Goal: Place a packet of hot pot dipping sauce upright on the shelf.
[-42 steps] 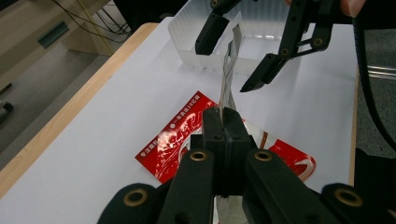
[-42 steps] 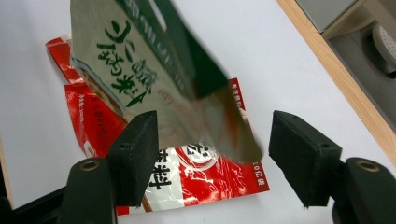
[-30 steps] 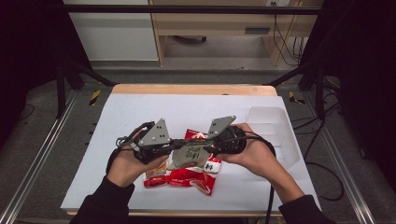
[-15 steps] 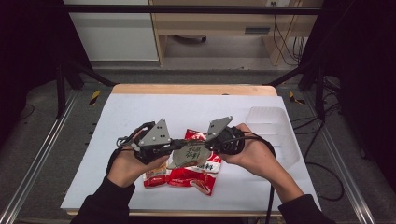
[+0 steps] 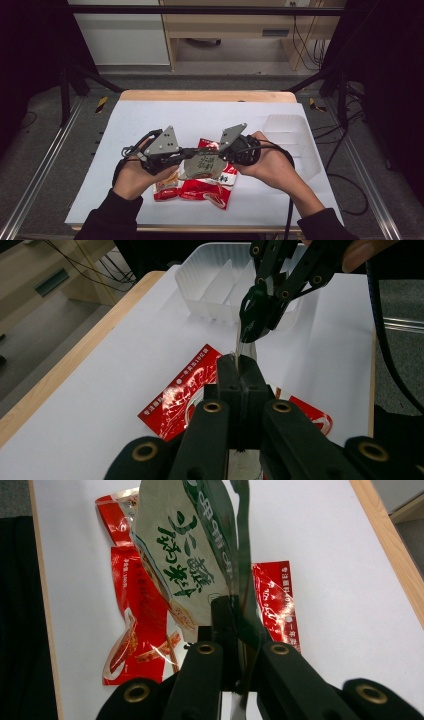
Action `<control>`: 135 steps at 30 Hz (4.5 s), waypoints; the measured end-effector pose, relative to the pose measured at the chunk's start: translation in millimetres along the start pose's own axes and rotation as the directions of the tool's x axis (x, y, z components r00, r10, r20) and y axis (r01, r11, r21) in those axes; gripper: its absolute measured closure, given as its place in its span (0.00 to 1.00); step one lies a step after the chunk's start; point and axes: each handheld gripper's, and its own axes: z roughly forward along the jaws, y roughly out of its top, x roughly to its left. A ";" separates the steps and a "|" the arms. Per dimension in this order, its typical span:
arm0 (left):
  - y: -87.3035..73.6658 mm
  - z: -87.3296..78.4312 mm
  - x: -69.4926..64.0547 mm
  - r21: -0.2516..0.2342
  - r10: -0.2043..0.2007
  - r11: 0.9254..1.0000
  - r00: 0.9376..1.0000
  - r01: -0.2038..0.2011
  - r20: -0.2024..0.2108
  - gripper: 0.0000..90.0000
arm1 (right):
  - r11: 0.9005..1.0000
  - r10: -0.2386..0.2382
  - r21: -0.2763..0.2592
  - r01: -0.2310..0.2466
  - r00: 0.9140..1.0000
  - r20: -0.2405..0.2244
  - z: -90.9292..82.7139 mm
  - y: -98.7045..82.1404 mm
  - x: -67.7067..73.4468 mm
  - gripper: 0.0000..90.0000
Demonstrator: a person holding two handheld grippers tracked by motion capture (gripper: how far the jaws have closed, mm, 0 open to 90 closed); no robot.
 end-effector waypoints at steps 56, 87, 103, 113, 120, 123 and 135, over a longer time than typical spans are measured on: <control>-162.5 -23.9 -1.2 -0.075 -0.320 0.947 0.902 0.311 -0.289 0.07 | 0.997 0.059 0.028 -0.069 0.961 0.270 -73.4 -55.7 -86.9 1.00; -187.9 -32.0 7.2 -0.087 -0.343 0.938 0.868 0.335 -0.360 0.07 | 0.975 0.215 -0.040 -0.220 0.873 0.438 -89.3 -148.2 -161.5 1.00; -187.6 -30.7 6.6 -0.081 -0.339 0.939 0.871 0.333 -0.355 0.05 | 0.971 0.227 -0.030 -0.238 0.870 0.438 -78.9 -165.7 -164.6 1.00; -187.3 -29.1 6.0 -0.073 -0.335 0.941 0.875 0.331 -0.351 0.05 | 0.968 0.234 -0.021 -0.249 0.877 0.420 -67.9 -174.5 -165.1 1.00; -187.2 -29.4 6.0 -0.073 -0.333 0.941 0.876 0.329 -0.349 0.05 | 0.966 0.243 -0.012 -0.259 0.886 0.396 -55.4 -177.2 -162.1 1.00; -187.5 -29.8 6.3 -0.074 -0.335 0.941 0.875 0.331 -0.349 0.05 | 0.963 0.250 -0.004 -0.269 0.889 0.383 -50.0 -178.5 -162.1 1.00; -187.3 -28.9 6.0 -0.070 -0.333 0.942 0.877 0.330 -0.347 0.05 | 0.955 0.277 0.000 -0.296 0.892 0.358 -39.3 -179.1 -166.9 1.00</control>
